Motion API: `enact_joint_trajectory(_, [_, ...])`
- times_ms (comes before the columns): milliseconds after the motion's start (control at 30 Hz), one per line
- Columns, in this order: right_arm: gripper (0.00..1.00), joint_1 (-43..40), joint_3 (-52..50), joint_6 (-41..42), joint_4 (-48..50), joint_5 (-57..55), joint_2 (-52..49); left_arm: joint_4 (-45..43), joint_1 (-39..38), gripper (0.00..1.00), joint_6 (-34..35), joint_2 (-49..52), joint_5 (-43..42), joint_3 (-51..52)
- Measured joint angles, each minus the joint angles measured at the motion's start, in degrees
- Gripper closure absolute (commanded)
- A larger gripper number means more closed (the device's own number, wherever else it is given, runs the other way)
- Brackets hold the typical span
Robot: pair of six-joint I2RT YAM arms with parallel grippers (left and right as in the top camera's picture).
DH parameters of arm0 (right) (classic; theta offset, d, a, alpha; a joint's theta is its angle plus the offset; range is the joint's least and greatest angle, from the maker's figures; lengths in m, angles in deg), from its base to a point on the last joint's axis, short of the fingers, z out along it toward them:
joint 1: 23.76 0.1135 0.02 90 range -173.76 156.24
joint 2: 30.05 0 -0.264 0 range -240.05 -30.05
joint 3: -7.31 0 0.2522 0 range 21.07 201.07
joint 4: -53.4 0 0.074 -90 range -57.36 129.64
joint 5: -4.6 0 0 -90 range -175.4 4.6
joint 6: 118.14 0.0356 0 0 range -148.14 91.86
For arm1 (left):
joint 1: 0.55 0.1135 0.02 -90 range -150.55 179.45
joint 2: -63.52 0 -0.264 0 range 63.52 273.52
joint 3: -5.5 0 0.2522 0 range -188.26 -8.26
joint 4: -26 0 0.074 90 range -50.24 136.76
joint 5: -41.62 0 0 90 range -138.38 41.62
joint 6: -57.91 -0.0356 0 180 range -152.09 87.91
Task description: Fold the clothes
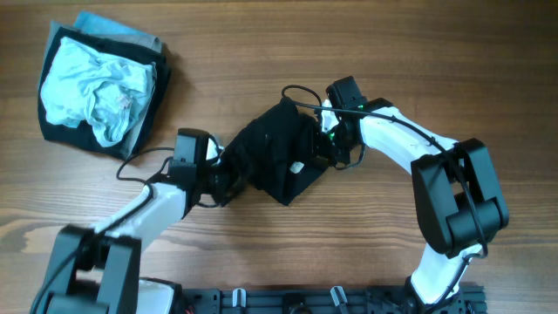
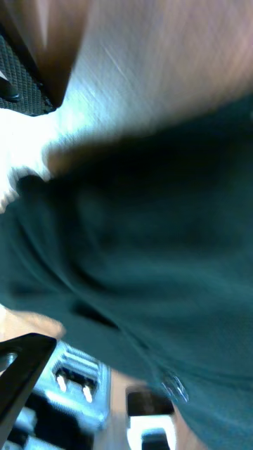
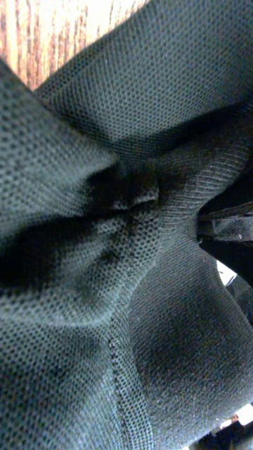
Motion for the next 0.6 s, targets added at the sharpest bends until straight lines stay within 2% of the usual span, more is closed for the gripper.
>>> enact_joint_trajectory(133, [0.87, 0.0, 0.0, 0.0, 0.02, 0.07, 0.0, -11.61, -1.11, 0.0, 3.87, 5.75, -2.93, -0.74])
enact_joint_trajectory(233, [0.87, 0.0, 0.0, 0.0, 0.02, 0.15, 0.0, -18.71, -3.3, 0.11, 5.88, 9.38, -3.74, -1.31])
enact_joint_trajectory(300, [0.87, 0.0, 0.0, 0.0, 0.02, 0.13, 0.0, -21.79, -4.55, 0.27, 6.86, 11.37, -4.0, -1.55])
enact_joint_trajectory(367, [0.88, 0.0, 0.0, 0.0, 0.02, 0.13, 0.0, -23.85, -5.2, 0.51, 7.85, 12.72, -3.82, -1.6])
enact_joint_trajectory(467, [0.91, 0.0, 0.0, 0.0, 0.0, 0.13, -0.04, -24.76, -5.4, 0.79, 8.37, 14.29, -2.49, -0.96])
enact_joint_trajectory(567, [0.95, 0.0, 0.0, 0.02, -0.66, 0.13, -0.04, -25.05, -5.46, 0.95, 8.13, 15.19, -1.51, -0.48])
enact_joint_trajectory(600, [0.95, 0.0, 0.0, -0.04, -1.05, 0.13, -0.04, -25.03, -5.44, 0.96, 7.3, 15.28, -1.42, -0.42])
